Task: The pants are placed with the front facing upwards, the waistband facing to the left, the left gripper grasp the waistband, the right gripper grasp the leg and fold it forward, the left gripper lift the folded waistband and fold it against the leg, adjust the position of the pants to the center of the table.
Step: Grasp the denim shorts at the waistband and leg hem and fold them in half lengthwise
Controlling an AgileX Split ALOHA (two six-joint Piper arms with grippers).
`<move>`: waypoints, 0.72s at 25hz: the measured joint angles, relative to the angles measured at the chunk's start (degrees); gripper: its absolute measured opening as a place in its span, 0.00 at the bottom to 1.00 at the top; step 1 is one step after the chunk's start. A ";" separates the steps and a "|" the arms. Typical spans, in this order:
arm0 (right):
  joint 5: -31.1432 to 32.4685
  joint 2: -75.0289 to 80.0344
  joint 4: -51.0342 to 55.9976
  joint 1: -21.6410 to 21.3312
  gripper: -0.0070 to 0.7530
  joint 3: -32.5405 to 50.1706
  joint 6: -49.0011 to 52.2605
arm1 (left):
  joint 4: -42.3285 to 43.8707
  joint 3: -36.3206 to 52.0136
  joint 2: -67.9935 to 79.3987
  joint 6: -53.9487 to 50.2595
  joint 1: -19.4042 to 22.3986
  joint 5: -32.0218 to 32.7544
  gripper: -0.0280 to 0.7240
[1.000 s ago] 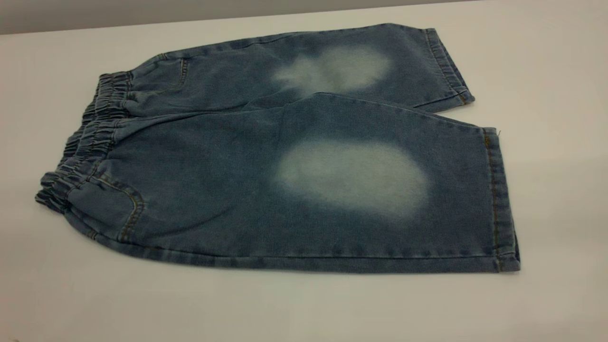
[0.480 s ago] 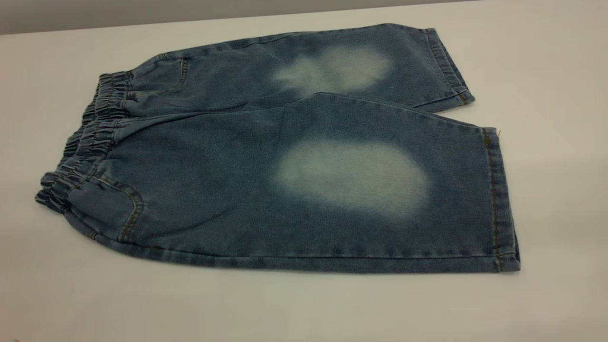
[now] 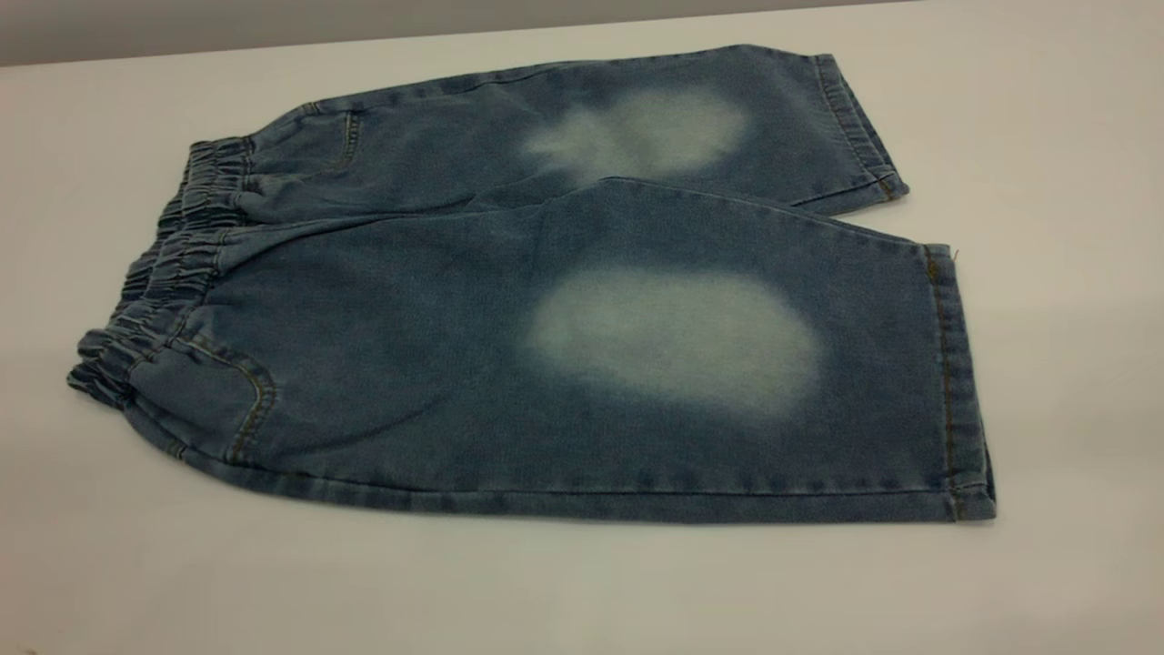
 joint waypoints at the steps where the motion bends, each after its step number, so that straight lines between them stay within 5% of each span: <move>1: 0.00 0.00 0.13 0.00 0.42 0.00 0.00 | 0.00 0.00 0.00 0.00 0.00 0.00 0.57; 10: 0.24 0.36 2.75 0.13 0.42 -1.14 -0.89 | 1.01 -1.33 1.57 -2.15 0.00 -1.31 0.57; 18: -0.06 15.68 4.21 0.13 0.42 -8.94 -11.73 | 15.93 -13.80 18.09 -10.75 0.00 2.80 0.57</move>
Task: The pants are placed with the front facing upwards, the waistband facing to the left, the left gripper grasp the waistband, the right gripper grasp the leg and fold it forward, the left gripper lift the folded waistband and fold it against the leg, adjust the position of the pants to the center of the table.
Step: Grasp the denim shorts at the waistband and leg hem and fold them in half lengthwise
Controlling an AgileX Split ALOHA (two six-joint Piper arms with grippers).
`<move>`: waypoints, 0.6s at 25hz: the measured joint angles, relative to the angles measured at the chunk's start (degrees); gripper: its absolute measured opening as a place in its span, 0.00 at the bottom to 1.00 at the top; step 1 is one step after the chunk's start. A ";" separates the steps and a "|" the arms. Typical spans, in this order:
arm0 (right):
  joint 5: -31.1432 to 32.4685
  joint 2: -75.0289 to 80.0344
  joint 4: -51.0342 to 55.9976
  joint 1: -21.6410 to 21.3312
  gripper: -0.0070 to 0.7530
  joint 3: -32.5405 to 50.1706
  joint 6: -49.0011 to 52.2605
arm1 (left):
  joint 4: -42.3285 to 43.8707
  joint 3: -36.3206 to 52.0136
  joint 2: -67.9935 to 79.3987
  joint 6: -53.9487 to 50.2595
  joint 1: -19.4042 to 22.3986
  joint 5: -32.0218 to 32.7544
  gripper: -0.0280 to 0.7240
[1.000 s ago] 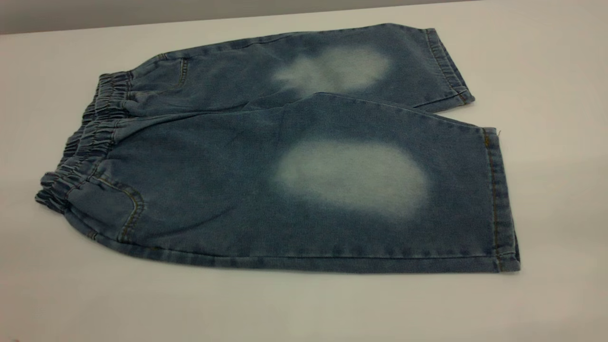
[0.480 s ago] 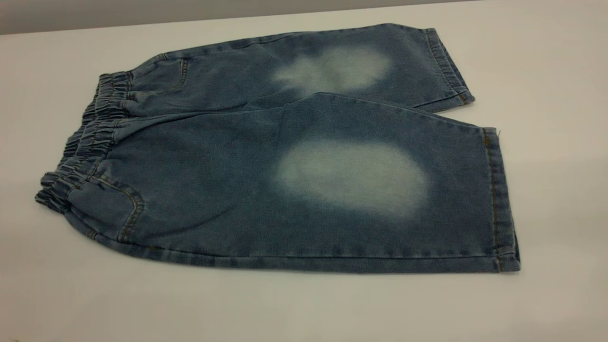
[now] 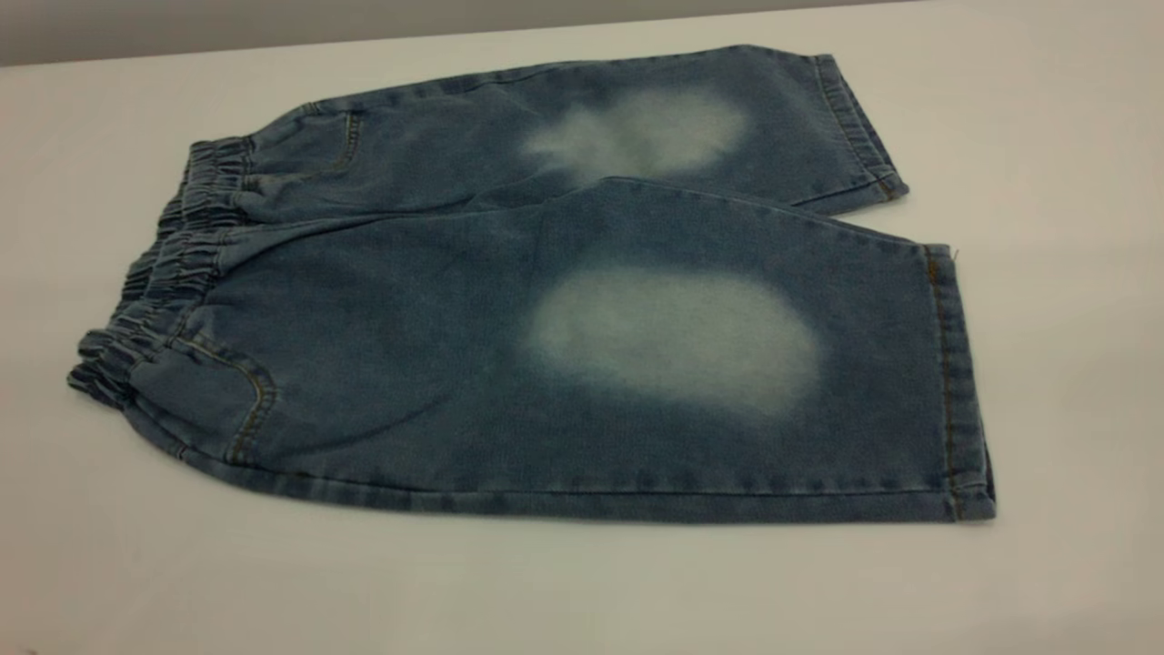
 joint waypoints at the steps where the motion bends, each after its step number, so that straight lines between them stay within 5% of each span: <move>1: -0.82 2.75 0.07 0.00 0.42 -0.46 -0.59 | 1.57 -1.09 2.50 -0.37 0.00 0.09 0.57; 15: -16.05 37.05 9.37 0.00 0.42 1.18 -1.56 | -0.31 -0.87 45.23 1.29 0.00 -18.87 0.48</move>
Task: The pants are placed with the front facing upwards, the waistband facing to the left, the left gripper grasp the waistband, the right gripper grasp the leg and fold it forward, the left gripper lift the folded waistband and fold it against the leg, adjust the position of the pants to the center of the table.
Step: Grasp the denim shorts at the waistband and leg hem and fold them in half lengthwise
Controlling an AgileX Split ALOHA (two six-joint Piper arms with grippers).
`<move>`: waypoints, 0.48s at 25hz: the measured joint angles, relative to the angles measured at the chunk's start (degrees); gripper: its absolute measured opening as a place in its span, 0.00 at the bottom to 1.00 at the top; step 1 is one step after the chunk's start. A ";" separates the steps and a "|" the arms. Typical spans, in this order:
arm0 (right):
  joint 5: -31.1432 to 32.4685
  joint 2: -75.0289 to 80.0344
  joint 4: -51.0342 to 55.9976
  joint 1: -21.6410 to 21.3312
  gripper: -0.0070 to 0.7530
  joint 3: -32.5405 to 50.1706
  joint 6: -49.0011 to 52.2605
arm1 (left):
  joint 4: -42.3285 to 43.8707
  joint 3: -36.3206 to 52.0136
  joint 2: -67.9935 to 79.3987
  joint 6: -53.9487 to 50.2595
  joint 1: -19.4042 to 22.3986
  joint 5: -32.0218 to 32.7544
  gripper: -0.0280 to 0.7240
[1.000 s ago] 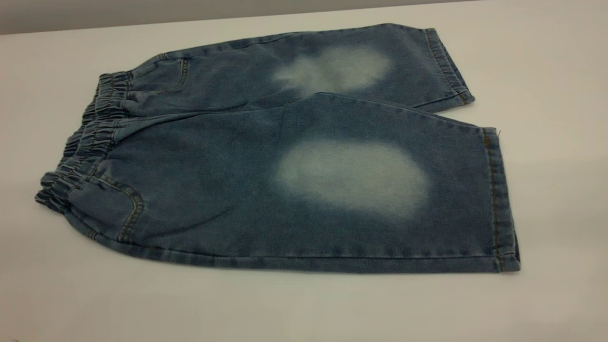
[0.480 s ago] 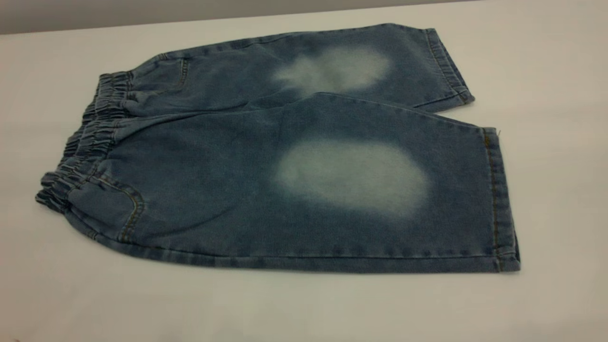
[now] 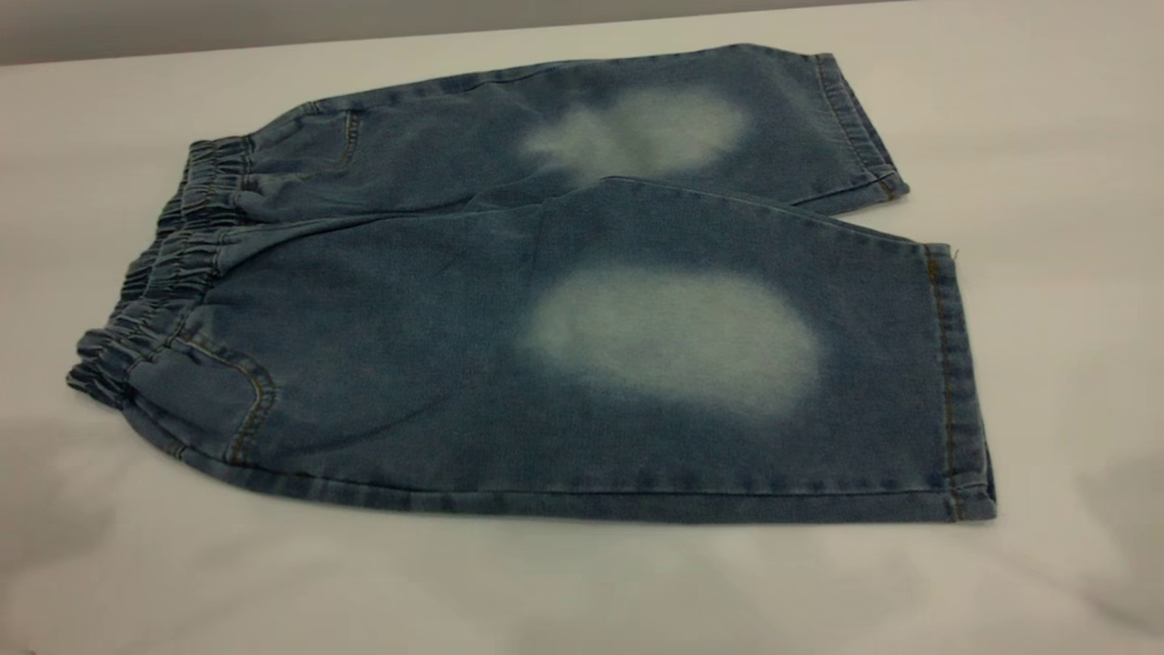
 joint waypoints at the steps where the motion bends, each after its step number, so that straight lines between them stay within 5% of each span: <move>1: -0.33 1.52 0.90 0.00 0.42 0.00 -1.02 | -0.73 0.00 3.23 0.19 0.00 -1.06 0.47; 12: -4.13 9.61 3.88 0.00 0.42 0.00 -8.19 | -14.91 0.00 31.56 9.64 1.67 -8.73 0.46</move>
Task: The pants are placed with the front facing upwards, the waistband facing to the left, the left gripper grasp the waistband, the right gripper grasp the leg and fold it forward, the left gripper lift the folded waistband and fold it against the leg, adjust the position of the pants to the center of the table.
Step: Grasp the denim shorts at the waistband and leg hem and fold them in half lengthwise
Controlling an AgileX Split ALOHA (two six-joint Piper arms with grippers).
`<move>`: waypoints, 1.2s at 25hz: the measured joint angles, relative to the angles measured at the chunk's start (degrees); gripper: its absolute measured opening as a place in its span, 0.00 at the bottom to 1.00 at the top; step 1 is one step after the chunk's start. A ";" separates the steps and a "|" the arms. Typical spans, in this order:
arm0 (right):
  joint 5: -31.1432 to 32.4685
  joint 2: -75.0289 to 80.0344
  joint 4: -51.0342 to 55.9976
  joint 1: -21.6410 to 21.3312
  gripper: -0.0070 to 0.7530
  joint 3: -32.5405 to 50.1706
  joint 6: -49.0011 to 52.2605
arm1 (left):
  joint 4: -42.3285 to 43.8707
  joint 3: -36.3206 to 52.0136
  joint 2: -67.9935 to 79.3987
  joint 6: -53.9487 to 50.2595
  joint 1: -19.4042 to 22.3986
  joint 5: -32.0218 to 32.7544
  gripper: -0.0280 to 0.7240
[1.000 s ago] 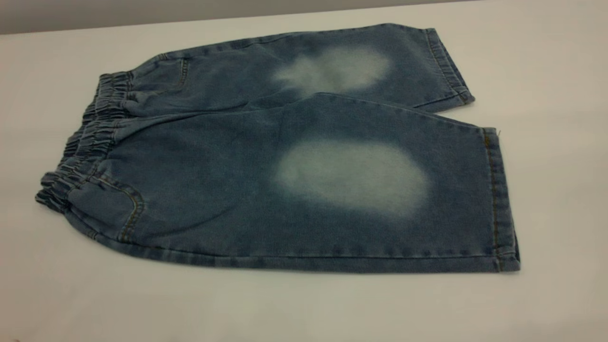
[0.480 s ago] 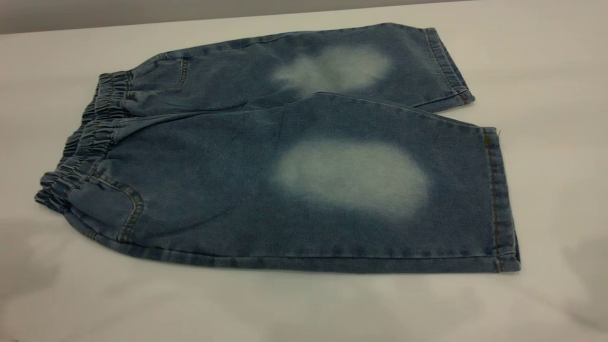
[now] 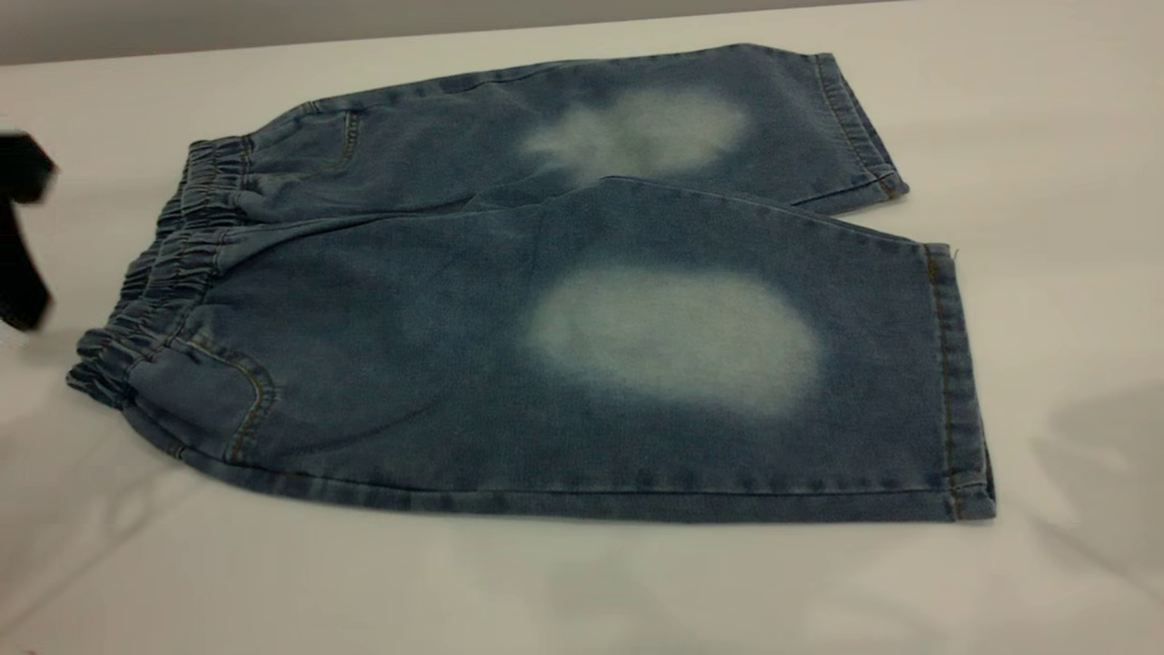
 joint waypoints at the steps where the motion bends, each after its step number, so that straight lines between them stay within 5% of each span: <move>1: -0.21 0.43 0.04 0.00 0.42 0.00 -0.08 | -1.70 -0.05 1.73 1.70 1.32 -0.66 0.46; 10: -0.81 1.30 0.18 0.00 0.42 0.00 -0.08 | -27.44 -0.64 5.18 24.69 19.94 6.09 0.46; 15: -1.42 1.30 0.95 0.00 0.42 0.00 -0.08 | -41.45 -0.64 5.18 37.41 28.90 2.12 0.46; 21: -1.81 1.25 1.66 0.00 0.42 0.00 -0.03 | -44.83 -0.15 6.10 47.51 29.74 1.13 0.50; 30: -2.12 1.25 1.60 0.00 0.42 0.00 0.09 | -53.74 -0.21 15.29 48.70 29.68 3.76 0.84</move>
